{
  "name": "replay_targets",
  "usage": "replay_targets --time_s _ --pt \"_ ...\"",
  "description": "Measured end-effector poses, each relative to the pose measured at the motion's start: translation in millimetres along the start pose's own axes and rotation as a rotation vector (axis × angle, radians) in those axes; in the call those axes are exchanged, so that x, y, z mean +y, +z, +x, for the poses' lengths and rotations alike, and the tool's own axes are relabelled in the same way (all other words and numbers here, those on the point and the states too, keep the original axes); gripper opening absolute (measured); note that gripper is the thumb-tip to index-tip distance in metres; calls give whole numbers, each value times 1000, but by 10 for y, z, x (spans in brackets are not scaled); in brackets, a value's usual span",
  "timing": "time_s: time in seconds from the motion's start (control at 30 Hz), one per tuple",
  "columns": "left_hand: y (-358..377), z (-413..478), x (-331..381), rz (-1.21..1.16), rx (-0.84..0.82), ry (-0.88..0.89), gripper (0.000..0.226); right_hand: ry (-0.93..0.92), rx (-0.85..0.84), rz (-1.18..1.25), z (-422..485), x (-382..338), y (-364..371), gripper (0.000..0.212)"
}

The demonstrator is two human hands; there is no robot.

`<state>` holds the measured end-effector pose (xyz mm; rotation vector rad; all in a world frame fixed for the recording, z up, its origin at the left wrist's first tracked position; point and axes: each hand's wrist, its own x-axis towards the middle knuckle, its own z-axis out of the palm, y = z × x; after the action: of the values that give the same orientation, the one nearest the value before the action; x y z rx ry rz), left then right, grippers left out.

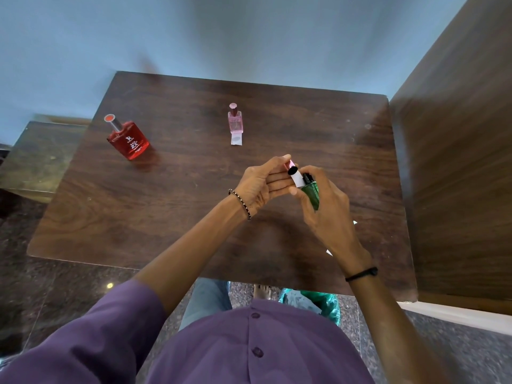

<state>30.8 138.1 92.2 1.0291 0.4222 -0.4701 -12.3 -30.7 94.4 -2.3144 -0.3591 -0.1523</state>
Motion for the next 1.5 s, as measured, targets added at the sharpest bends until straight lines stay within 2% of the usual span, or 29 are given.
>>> replay_targets --time_s 0.13,0.3,0.63,0.8,0.97,1.17,1.27,1.4,1.5 --pt "29 -23 4 2 -16 -4 40 -22 -30 -6 18 -21 22 43" --pt "36 -29 7 -16 -25 -6 32 -27 -47 -11 16 -39 51 43" --pt "25 -1 -44 -21 -23 -19 31 -6 -18 20 -34 -7 120 39" --pt "56 8 -40 6 -2 -22 35 -6 58 -8 -50 3 166 35" --pt "37 5 -25 -3 -2 -18 33 48 34 60 -45 2 174 40" --pt "45 -9 -40 6 1 -25 26 -4 57 11 -59 33 174 34" --pt "55 -23 -41 -2 -2 -26 27 59 95 48 -73 46 178 29" --pt "41 -35 -23 -7 -7 -13 33 222 98 167 -105 65 84 37" --pt "28 -34 -9 -34 -30 -16 36 361 73 454 -116 55 13 25"
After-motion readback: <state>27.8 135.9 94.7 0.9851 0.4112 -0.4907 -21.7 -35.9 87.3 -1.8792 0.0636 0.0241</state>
